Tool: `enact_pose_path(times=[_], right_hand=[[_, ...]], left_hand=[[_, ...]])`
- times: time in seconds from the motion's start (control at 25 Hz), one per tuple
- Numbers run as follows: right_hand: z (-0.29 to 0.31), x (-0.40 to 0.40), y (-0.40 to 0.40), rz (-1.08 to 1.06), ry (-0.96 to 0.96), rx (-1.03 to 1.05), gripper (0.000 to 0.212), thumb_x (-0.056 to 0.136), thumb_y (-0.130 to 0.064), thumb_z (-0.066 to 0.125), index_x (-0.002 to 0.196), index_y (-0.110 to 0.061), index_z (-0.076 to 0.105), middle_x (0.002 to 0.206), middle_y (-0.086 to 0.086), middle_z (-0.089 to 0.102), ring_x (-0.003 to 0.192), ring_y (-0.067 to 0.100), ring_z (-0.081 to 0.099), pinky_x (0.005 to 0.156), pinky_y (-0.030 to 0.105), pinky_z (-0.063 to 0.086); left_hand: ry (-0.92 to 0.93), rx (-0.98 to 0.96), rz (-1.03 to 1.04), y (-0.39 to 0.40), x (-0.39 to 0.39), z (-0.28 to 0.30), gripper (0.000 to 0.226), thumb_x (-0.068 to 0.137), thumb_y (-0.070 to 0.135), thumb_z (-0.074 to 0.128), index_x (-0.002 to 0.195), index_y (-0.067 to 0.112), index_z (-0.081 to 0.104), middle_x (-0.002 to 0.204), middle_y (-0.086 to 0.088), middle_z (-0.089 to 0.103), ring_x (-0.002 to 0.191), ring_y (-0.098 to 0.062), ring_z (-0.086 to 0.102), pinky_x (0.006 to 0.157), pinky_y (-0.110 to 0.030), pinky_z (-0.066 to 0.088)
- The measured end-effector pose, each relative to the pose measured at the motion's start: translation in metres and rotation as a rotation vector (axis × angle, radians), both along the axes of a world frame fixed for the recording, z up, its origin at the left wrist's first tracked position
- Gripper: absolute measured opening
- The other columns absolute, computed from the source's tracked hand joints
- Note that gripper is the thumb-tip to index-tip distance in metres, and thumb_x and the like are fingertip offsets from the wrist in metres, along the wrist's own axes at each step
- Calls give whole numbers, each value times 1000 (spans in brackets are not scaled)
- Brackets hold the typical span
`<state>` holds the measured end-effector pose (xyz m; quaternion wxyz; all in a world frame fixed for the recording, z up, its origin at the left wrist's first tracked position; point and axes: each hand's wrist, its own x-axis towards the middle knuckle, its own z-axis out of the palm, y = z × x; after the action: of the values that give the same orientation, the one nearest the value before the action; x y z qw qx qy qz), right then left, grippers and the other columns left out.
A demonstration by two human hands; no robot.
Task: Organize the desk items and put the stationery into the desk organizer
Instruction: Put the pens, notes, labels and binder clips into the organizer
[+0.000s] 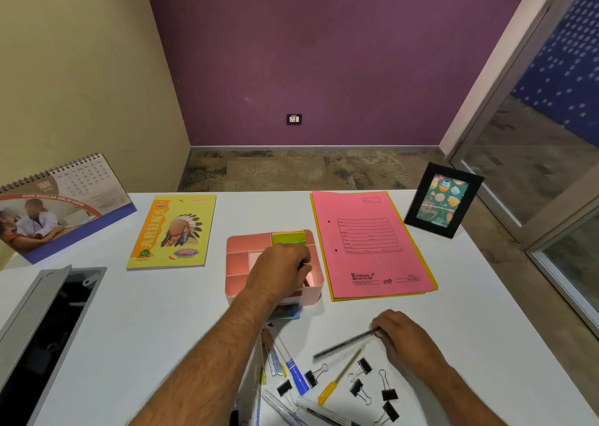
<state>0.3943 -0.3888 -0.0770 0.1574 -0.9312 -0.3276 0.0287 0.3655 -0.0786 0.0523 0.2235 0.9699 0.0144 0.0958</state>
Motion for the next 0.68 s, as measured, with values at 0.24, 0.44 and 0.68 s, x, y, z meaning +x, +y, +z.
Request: enact_pose_path(times=[0.24, 0.44, 0.68], right_hand=[[30, -8, 21, -302, 156, 378, 19, 92, -10, 62, 93, -29, 65, 90, -17, 65, 83, 7, 62, 71, 27, 51], [53, -12, 65, -377, 260, 686, 35, 89, -2, 66, 89, -38, 65, 89, -13, 68, 85, 8, 61, 62, 13, 47], [66, -16, 86, -246, 262, 682, 34, 89, -6, 68, 91, -40, 63, 98, -21, 66, 89, 5, 62, 61, 11, 46]], left_hand=[[223, 61, -23, -13, -2, -20, 23, 95, 28, 59, 115, 22, 69, 111, -9, 71, 97, -27, 65, 77, -30, 48], [-3, -322, -90, -11, -13, 1, 39, 98, 48, 43, 125, 28, 62, 112, 8, 68, 99, -11, 57, 84, -29, 48], [-204, -627, -38, -19, -17, 12, 20, 81, 28, 78, 98, 18, 75, 85, 8, 73, 74, -2, 65, 66, -11, 48]])
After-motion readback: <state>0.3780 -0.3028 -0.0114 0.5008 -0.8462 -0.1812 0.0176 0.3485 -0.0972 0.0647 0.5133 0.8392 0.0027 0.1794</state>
